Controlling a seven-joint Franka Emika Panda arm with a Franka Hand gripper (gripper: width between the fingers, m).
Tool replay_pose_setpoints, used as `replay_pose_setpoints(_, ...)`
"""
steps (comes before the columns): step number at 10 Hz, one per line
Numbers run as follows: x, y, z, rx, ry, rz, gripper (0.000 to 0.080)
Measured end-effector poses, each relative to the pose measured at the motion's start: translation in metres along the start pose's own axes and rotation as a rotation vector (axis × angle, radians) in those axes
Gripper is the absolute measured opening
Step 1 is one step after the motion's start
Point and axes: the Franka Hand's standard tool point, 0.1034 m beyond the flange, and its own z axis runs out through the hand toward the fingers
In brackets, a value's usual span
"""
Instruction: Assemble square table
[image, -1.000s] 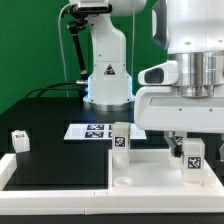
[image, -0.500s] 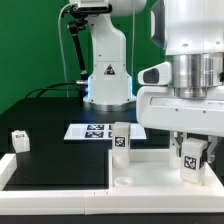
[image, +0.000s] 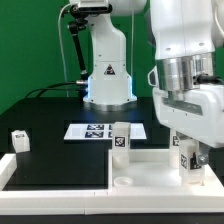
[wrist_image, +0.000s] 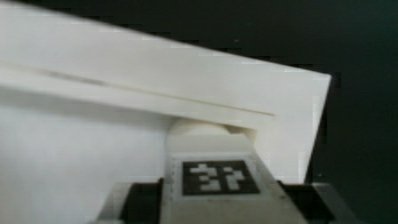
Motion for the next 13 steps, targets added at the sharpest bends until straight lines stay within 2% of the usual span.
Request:
replay_pose_setpoints(2, -0.0013, -0.0001, 0.0003, 0.008, -0.005, 0.126, 0.0294)
replay_pose_setpoints(4, -0.0010, 0.0003, 0.0002, -0.002, 0.003, 0.021, 0.0298)
replay_pose_setpoints(5, -0.0014, 0.0003, -0.0008, -0.027, 0.022, -0.249, 0.0495)
replay_pose_setpoints(6, 0.0014, -0.0014, -0.0009, -0.011, 0.026, -0.380, 0.0495)
replay_pose_setpoints(7, 0.0019, -0.0014, -0.0009, -0.012, 0.026, -0.416, 0.0613)
replay_pose_setpoints(8, 0.0020, -0.0014, -0.0009, -0.013, 0.026, -0.452, 0.0642)
replay_pose_setpoints(11, 0.0049, -0.0023, -0.0016, -0.022, 0.036, -0.721, 0.0649)
replay_pose_setpoints(12, 0.0050, -0.0077, -0.0061, -0.061, 0.049, -1.096, 0.0649)
replay_pose_setpoints(13, 0.0064, -0.0077, -0.0060, -0.063, 0.046, -1.152, 0.0649)
